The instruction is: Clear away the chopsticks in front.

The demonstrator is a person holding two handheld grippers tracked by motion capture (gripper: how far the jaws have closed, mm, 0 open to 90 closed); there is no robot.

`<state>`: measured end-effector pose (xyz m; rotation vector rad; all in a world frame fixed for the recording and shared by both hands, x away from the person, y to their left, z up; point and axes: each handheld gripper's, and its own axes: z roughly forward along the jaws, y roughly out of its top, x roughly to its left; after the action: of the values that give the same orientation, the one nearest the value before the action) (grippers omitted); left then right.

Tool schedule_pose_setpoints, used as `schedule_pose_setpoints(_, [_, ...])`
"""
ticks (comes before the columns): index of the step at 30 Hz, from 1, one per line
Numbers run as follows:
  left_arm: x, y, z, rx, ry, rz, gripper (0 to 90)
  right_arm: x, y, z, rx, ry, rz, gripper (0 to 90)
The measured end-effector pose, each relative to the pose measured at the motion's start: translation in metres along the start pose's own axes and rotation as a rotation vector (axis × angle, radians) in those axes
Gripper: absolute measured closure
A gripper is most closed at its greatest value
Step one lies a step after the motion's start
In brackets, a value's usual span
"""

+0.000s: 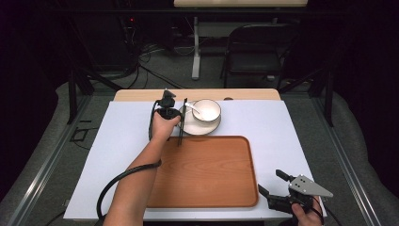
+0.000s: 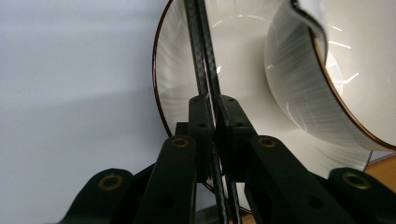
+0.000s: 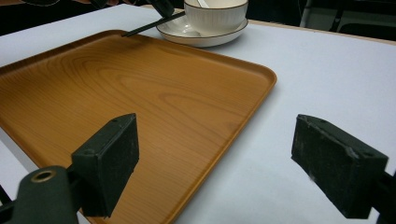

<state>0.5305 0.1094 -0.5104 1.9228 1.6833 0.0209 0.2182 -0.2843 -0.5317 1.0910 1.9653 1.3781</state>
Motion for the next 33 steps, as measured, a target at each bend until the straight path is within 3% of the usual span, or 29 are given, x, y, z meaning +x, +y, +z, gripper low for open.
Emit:
schedule_pose_setpoints(2, [0.001, 0.001, 0.001, 0.014, -0.008, -0.037, 84.4, 0.0, 0.0, 0.0, -0.002, -0.001, -0.002, 14.8])
schedule_pose_setpoints(11, [0.004, 0.005, 0.002, 0.038, -0.025, -0.1, 85.3, 0.0, 0.0, 0.0, -0.002, -0.001, -0.003, 14.8])
schedule_pose_setpoints(24, [0.0, 0.01, 0.004, 0.07, 0.015, -0.113, 85.4, 0.0, 0.0, 0.0, -0.004, -0.002, -0.001, 14.8])
schedule_pose_setpoints(33, [0.005, 0.011, 0.001, 0.062, 0.008, -0.135, 85.9, 0.0, 0.0, 0.0, -0.003, 0.0, 0.0, 14.8])
